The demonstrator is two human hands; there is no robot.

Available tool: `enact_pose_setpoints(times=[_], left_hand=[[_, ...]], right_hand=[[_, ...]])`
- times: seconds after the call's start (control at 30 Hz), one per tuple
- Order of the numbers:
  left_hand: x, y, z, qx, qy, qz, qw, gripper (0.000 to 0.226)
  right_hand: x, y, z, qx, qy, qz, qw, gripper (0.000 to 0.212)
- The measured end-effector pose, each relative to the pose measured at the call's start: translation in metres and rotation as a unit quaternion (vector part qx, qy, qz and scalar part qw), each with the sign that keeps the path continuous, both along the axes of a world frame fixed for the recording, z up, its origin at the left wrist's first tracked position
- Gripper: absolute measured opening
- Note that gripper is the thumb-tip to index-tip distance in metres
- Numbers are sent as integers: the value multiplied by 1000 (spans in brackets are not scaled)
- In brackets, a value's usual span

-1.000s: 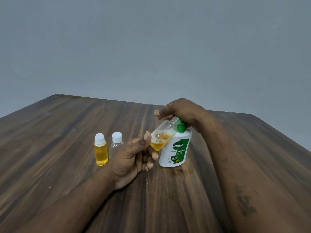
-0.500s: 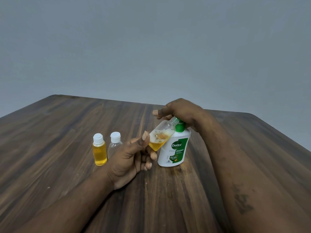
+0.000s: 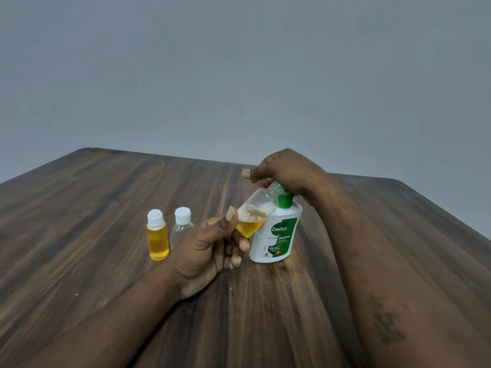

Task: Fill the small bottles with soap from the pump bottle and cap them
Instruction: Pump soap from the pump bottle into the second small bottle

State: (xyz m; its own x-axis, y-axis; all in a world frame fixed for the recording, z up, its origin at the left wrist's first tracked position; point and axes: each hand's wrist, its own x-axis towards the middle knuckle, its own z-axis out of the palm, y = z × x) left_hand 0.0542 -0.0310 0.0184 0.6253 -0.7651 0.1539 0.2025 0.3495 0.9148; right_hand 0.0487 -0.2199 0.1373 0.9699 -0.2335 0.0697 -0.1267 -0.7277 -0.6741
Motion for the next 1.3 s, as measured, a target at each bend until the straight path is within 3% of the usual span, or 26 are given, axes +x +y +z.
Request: enact_pose_setpoints(times=[0.13,0.3,0.43,0.7,1.0,1.17,1.3], left_hand=[[0,1,0,6,7,5,1000,54],[-1,0,0,0,3,-2,1000,53],[0,0,0,-8,6,-6,1000,53],[0,1,0,4,8,2,1000,53],[0,0,0,-6,-5,-7,1000,52],[1,0,-1,5,-4,4,1000,53],[2,0,-2,6,0,11,1000,54]], right_hand=[[-2,-2,-3,55,28,-2,998,40],[-4,3,5,-19,-31,13,999,45],[-5,4,7,-12,-66,0,998,44],[-2,0,-2,40,35,1,999,33],[-5,3,6,-10,-70,1,997,42],[-4,1,0,6,24,9,1000,33],[-2,0,-1,27,13,3,1000,30]])
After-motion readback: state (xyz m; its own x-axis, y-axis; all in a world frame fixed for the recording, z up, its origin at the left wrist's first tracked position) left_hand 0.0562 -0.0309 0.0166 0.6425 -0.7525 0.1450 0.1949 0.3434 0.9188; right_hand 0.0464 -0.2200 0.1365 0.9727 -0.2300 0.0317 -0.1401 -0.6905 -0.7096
